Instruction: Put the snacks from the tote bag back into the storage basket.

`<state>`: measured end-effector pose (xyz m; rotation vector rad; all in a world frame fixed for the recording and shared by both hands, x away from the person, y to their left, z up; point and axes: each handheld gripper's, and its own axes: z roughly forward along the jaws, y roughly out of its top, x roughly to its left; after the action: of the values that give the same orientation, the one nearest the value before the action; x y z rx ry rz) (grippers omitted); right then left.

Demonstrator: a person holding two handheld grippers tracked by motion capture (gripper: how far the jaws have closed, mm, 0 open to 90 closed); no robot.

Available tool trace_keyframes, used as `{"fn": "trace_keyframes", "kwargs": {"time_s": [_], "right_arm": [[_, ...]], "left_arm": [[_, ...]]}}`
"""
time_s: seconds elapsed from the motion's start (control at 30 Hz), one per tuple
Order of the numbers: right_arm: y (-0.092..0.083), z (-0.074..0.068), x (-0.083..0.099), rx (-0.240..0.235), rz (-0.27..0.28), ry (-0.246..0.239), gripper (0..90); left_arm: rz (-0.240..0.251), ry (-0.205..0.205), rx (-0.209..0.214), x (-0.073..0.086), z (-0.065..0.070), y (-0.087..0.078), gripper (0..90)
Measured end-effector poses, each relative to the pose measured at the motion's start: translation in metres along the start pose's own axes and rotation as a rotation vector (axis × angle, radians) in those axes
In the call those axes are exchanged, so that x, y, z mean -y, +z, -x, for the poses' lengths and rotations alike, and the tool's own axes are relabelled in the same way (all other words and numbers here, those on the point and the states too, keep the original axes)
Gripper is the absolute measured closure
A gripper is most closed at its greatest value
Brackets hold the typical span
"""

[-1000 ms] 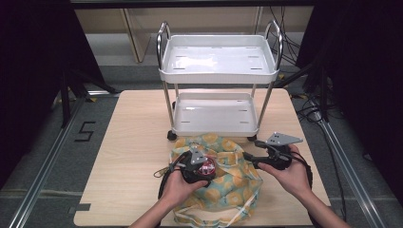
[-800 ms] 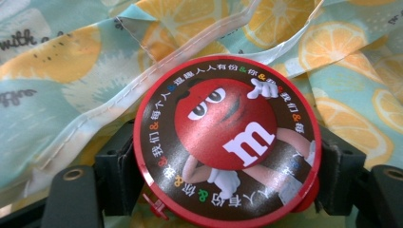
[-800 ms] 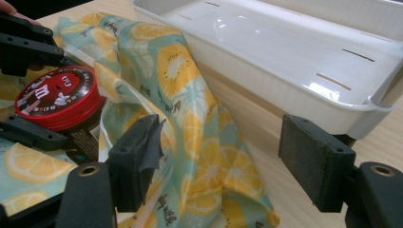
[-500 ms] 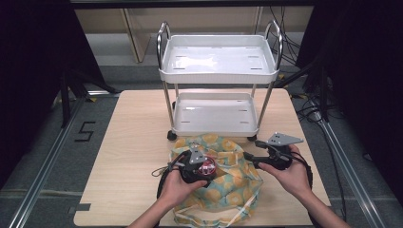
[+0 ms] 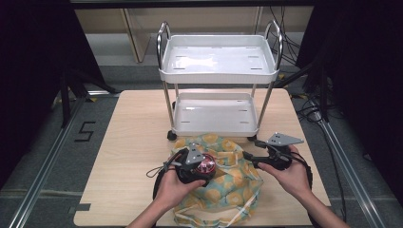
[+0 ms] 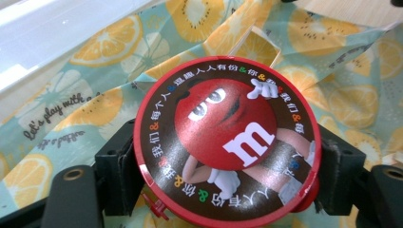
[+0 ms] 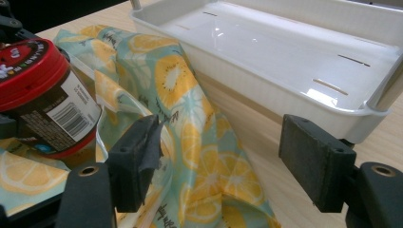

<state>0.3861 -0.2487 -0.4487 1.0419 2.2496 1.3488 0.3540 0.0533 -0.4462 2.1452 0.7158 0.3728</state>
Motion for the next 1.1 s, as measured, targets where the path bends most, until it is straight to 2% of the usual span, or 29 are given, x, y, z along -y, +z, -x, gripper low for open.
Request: {"fn": "trace_keyframes", "kwargs": {"time_s": [0.03,0.2,0.27,0.33,0.37,0.43,0.47,0.5,0.57,0.6,0.63,0.67,0.7,0.73,0.77,0.8,0.87,0.9,0.93,1.0,1.03,1.1], "right_arm": [[0.0,0.0,0.0,-0.005,0.003,0.001,31.5],[0.001,0.0,0.001,0.012,0.021,0.009,31.4],[-0.001,0.0,0.0,0.005,0.01,0.013,31.3],[0.0,0.001,0.0,0.008,0.028,-0.006,31.2],[-0.001,0.001,0.0,0.008,0.019,0.0,31.1],[-0.001,0.003,0.0,0.019,0.029,-0.031,31.2],[0.0,0.003,0.0,0.021,0.036,-0.031,31.3],[-0.001,0.002,0.0,0.011,0.025,-0.021,31.4],[0.0,0.0,0.0,0.014,0.029,-0.002,31.6],[0.0,0.001,0.0,0.013,0.032,-0.022,31.6],[0.0,-0.001,0.0,0.012,0.03,0.004,31.6],[0.0,-0.002,0.0,0.013,0.033,0.008,31.6],[0.0,-0.001,0.0,0.009,0.027,-0.001,31.6],[-0.001,0.0,0.0,0.019,0.03,-0.02,31.6],[0.0,0.002,0.0,0.027,0.037,-0.035,31.6],[0.0,0.0,0.001,0.024,0.035,-0.009,31.6],[0.0,0.002,0.001,0.011,0.029,-0.02,31.6],[-0.001,0.0,0.001,0.02,0.02,-0.009,31.7],[0.0,0.0,0.002,0.027,0.029,-0.006,31.8],[-0.002,-0.001,0.001,0.018,0.011,0.0,32.0],[-0.003,-0.001,0.001,0.022,0.007,-0.005,32.1],[-0.003,0.0,0.002,0.034,0.025,-0.035,32.2]], "left_arm": [[0.007,-0.022,0.005,0.0,0.001,0.0,25.2],[0.014,-0.025,0.007,-0.003,0.001,-0.004,25.2],[0.017,-0.024,0.008,-0.004,0.001,-0.006,25.2],[0.018,-0.015,0.004,-0.005,0.0,-0.008,25.2],[0.02,0.008,0.002,-0.006,-0.001,-0.008,25.2],[0.022,-0.012,0.001,-0.007,0.0,-0.01,25.2],[0.022,0.009,0.0,-0.007,-0.001,-0.011,25.2],[0.027,-0.019,0.002,-0.007,0.001,-0.011,25.3],[0.028,0.002,0.001,-0.009,-0.001,-0.013,25.3],[0.034,-0.002,0.006,-0.01,-0.001,-0.013,25.3],[0.034,-0.004,0.001,-0.01,0.0,-0.015,25.3],[0.038,-0.01,0.005,-0.011,0.0,-0.015,25.3],[0.039,-0.006,-0.002,-0.012,-0.001,-0.016,25.2],[0.043,-0.025,-0.002,-0.012,0.0,-0.017,25.3],[0.045,-0.003,-0.003,-0.013,-0.002,-0.017,25.3],[0.045,-0.002,0.001,-0.013,-0.003,-0.018,25.3],[0.046,0.007,-0.005,-0.014,-0.004,-0.019,25.3],[0.05,-0.02,0.0,-0.014,-0.003,-0.019,25.3],[0.052,-0.022,0.001,-0.015,-0.003,-0.019,25.3],[0.053,-0.001,-0.01,-0.016,-0.004,-0.021,25.3],[0.058,-0.026,-0.003,-0.017,-0.003,-0.021,25.3],[0.058,-0.014,-0.006,-0.019,-0.004,-0.022,25.3]]}}
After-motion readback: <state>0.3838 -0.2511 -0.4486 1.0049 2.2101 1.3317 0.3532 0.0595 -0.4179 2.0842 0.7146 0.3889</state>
